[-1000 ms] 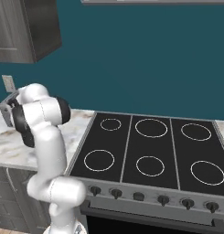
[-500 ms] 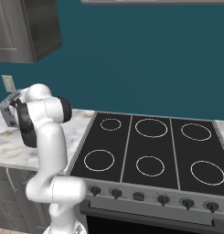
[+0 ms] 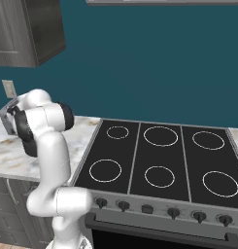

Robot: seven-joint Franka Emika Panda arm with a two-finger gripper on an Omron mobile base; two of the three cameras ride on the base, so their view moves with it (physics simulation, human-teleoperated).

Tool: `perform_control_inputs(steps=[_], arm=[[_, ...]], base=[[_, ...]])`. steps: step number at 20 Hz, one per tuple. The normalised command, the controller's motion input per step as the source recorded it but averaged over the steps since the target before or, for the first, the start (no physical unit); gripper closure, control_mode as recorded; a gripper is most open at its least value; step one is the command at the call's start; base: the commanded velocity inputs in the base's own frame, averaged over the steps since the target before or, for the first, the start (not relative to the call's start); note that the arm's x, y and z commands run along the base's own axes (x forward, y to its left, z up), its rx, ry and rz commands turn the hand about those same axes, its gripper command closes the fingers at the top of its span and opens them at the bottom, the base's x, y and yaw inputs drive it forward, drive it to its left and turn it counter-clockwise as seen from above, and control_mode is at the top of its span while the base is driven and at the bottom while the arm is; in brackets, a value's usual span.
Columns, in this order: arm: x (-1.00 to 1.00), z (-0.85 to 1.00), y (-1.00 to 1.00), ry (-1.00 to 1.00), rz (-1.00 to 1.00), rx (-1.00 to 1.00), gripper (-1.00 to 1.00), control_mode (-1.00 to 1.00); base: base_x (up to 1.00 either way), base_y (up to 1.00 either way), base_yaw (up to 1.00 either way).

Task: Turn on the sink faucet. Then move the onion from the counter to the sink. Turn off the sink. Move the vegetable from the sink to the pot next to the stove. Finally move the pot to the front center burner.

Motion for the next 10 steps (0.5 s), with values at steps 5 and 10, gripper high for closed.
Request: perform_control_inputs(steps=[5,10], arm=[[-0.49,0.21,-0.04,-0.15,0.00,0.00,-1.00,-1.00],[-0.30,0.26,-0.27,-0.12,-0.03,0.00,-1.00,-1.00]], base=[[0.00,0.00,0.00],[0.00,0.00,0.00]])
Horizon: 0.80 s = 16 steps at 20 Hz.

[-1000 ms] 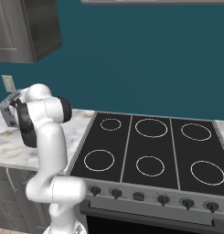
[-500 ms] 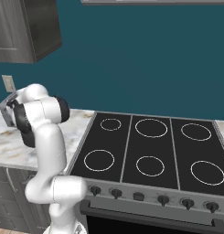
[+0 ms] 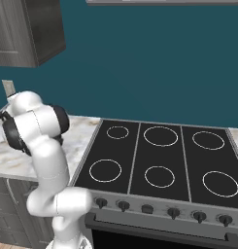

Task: Turn on the sink faucet. Then move the onion from the counter to the sink. Turn off the sink. Move the vegetable from the sink to the pot next to the stove. Finally move the pot to the front center burner.

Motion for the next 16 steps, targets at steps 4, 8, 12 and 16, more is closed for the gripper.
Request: perform_control_inputs(steps=[4,8,12,16], arm=[[-0.18,0.02,-0.51,-0.01,-0.08,0.01,-1.00,-1.00],[-0.10,0.00,-0.38,0.00,-0.07,0.03,-1.00,-1.00],[-0.03,0.01,-0.25,0.00,-0.06,0.03,-1.00,-1.00],[0.01,-0.01,-0.10,0.00,-0.05,0.01,-1.00,-1.00]], base=[[0.00,0.00,0.00],[0.00,0.00,0.00],[0.00,0.00,0.00],[0.00,0.00,0.00]])
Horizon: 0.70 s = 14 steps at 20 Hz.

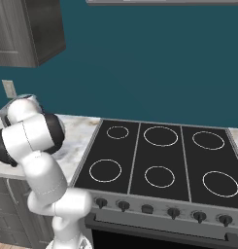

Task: Turn on the sink faucet. Then move the onion from the counter to the sink. Turn off the sink. Move the vegetable from the sink to the pot next to the stove. Finally move the pot to the front center burner.

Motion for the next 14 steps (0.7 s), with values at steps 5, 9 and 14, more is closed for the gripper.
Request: perform_control_inputs(steps=[5,9,14], arm=[[0.17,-0.07,0.00,0.00,-0.04,0.01,-1.00,-1.00],[0.25,-0.12,0.00,0.00,-0.03,0.00,-1.00,-1.00],[0.20,-0.17,0.02,0.00,-0.03,0.00,-1.00,-1.00]], base=[[0.00,0.00,0.00],[0.00,0.00,0.00],[0.00,0.00,0.00]])
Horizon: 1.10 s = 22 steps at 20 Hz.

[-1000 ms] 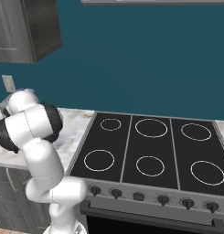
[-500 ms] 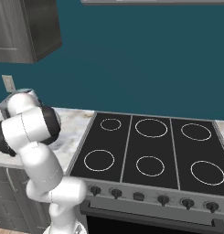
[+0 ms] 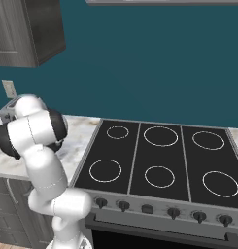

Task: Turn on the sink faucet. Then move the onion from the counter to the sink. Turn off the sink. Move the vegetable from the sink to the pot next to the stove. Finally move the pot to the front center burner.

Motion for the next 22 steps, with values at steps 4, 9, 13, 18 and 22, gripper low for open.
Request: perform_control_inputs(steps=[4,9,13,18,22], arm=[[0.12,-0.22,0.08,0.00,-0.03,0.00,-1.00,-1.00],[-0.11,-0.08,0.04,0.00,-0.06,0.01,-1.00,-1.00],[-0.30,0.00,0.06,0.00,-0.11,0.01,-1.00,-1.00],[-0.17,-0.01,0.13,0.00,-0.11,0.00,-1.00,-1.00],[0.00,-0.14,0.18,0.00,-0.07,0.00,-1.00,-1.00]], base=[[0.00,0.00,0.00],[0.00,0.00,0.00],[0.00,0.00,0.00],[0.00,0.00,0.00],[0.00,0.00,0.00]])
